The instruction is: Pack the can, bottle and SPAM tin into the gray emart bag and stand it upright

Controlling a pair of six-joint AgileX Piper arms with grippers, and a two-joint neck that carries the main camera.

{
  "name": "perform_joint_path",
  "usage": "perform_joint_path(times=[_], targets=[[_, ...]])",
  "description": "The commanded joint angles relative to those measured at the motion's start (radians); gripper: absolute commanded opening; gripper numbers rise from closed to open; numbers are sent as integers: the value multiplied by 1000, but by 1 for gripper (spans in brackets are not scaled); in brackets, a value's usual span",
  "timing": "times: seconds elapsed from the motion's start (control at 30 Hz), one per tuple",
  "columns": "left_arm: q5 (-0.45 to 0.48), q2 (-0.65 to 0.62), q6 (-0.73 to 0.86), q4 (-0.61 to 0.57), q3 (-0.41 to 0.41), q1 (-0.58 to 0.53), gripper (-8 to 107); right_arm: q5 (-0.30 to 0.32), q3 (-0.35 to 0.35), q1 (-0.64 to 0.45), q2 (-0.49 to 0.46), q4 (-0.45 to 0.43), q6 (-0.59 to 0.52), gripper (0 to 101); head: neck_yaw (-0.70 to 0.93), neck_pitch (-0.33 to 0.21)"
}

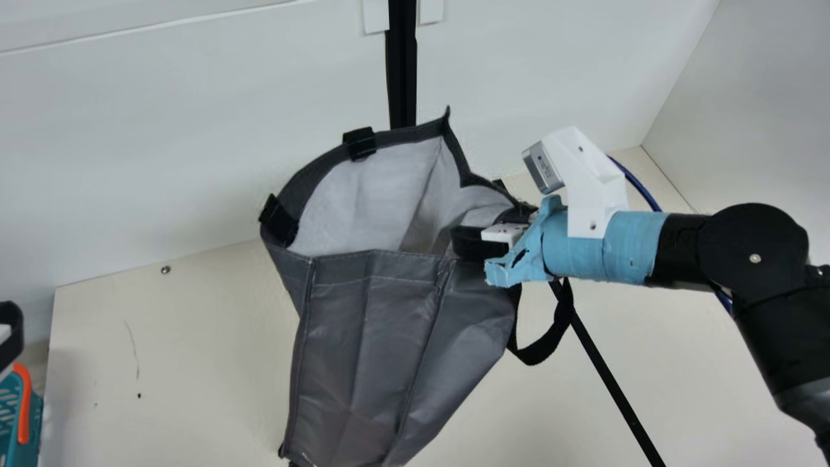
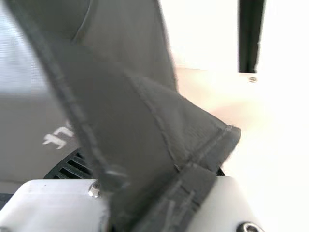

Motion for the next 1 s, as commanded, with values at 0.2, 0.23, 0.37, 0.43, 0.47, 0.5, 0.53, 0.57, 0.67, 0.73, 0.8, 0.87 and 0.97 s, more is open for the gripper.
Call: perform_joint_path(times=[0.2,0.23,0.37,0.43,0.47,0.5,0.53,0.57,0.67,0.73,0.8,0.87,0.97], targets=[[0,0,0,0,0,0,90,0,-52,-30,-3,-109,64,0,-2,-23],[0,0,0,0,0,0,90,1,-59,-35,-3,-120,70,0,-2,-23],[0,0,0,0,0,0,90,5,-85,-57,-3,-164,88,0,-2,-23],[0,0,0,0,0,0,90,8,-98,-69,-3,-183,96,0,-2,-23],[0,0,0,0,0,0,90,9,-104,-76,-3,-193,100,0,-2,-23],[0,0,0,0,0,0,90,10,-110,-83,-3,-203,103,0,-2,-23],[0,0,0,0,0,0,90,11,-116,-90,-4,-212,106,0,-2,-23],[0,0,0,0,0,0,90,13,-122,-98,-4,-220,108,0,-2,-23],[0,0,0,0,0,0,90,14,-140,-123,-4,-249,116,0,-2,-23],[0,0,0,0,0,0,90,16,-152,-140,-4,-267,121,0,-2,-23],[0,0,0,0,0,0,90,17,-165,-160,-3,-285,125,0,-2,-23],[0,0,0,0,0,0,90,18,-176,-181,-2,-302,127,0,-2,-23],[0,0,0,0,0,0,90,20,-191,-216,0,-326,130,0,-2,-23]])
